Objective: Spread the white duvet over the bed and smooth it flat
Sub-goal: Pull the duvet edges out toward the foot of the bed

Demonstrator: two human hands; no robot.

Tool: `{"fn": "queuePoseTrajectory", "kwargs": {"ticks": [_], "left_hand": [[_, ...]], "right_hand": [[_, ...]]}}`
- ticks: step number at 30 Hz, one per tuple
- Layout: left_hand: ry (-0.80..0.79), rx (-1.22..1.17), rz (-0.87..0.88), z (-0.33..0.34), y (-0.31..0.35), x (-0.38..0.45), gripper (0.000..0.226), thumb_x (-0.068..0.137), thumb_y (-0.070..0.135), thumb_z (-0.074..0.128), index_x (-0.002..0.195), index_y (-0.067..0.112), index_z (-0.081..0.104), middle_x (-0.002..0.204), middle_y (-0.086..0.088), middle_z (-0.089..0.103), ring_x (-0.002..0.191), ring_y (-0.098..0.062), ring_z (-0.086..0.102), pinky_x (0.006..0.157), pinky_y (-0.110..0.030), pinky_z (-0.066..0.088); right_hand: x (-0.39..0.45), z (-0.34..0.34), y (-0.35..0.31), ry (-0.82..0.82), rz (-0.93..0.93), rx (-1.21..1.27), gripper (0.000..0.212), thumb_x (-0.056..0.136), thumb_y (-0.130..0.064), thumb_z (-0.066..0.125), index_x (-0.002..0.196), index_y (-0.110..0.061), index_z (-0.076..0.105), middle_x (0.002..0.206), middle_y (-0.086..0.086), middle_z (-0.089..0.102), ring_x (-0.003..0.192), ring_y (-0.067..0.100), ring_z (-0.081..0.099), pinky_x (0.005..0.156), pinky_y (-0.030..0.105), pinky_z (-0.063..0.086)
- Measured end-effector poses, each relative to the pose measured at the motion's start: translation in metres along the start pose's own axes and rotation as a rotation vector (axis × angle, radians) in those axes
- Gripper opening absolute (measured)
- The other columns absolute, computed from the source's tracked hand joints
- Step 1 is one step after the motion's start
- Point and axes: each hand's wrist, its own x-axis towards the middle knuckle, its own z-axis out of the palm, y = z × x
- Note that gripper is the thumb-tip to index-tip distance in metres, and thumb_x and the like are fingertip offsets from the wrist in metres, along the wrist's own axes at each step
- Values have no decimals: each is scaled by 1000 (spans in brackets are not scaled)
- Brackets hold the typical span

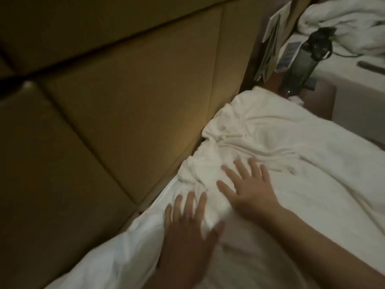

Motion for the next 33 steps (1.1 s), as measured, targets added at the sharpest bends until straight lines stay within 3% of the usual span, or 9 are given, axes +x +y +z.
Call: {"fn": "queuePoseTrajectory", "kwargs": {"ticks": [3,7,9,11,16,22,25,28,33], "left_hand": [[-148,108,-175,20,-29,7,64,97,56,27,143,18,50,147,-15,47,127,-38,51,109,-52,27],[-284,227,-309,-19,-35,17,70,98,53,31,154,11,20,153,-12,34,125,-32,50,104,-44,36],[-309,281,-338,-49,-46,-8,55,98,47,44,141,13,38,137,-9,49,115,-25,56,90,-34,40],[-267,276,-277,-85,-48,-32,33,102,41,39,117,19,59,116,-3,65,99,-20,61,72,-27,35],[242,252,-154,-142,-41,-35,27,103,38,41,117,22,57,95,1,68,79,-22,64,62,-31,33],[-144,113,-130,-117,-58,-99,56,103,41,37,151,19,21,150,-3,38,134,-19,36,110,-30,26],[39,-4,-139,-159,-60,-190,57,97,56,36,150,40,21,156,14,26,141,-8,23,117,-29,16],[-74,-104,-491,-172,-95,-272,75,85,75,36,149,42,14,158,12,21,143,-12,24,117,-37,22],[-234,-242,-723,-149,-151,-334,84,73,79,55,139,30,34,122,-4,61,106,-21,60,89,-38,51]], "right_hand": [[20,30,0,-16,145,-72,75,84,-65,-14,154,-38,-6,165,1,-6,150,32,-5,119,51,-10],[-10,14,-53,139,214,107,66,97,-56,20,153,-23,24,158,12,25,145,35,18,118,53,11],[-65,21,-85,207,205,69,71,92,-65,34,144,-18,40,141,12,47,132,34,39,113,49,25],[-103,24,-99,120,159,-11,59,93,-62,36,127,-16,52,120,8,57,114,29,52,101,43,35],[-78,-6,-115,811,148,520,40,103,-35,33,78,-11,54,74,2,52,71,19,45,67,36,34],[-86,33,-116,-18,32,309,34,103,-27,28,118,-13,56,127,10,58,119,26,52,104,40,31],[-162,-4,-157,223,-7,470,43,100,-44,33,127,-16,52,134,2,53,125,20,46,114,44,26],[-304,-10,-222,485,-200,593,45,97,-43,52,125,-10,62,130,8,59,124,25,51,110,44,36],[-368,96,-271,251,-217,260,70,76,-55,57,123,-4,62,127,23,59,117,41,56,103,54,40]]}}
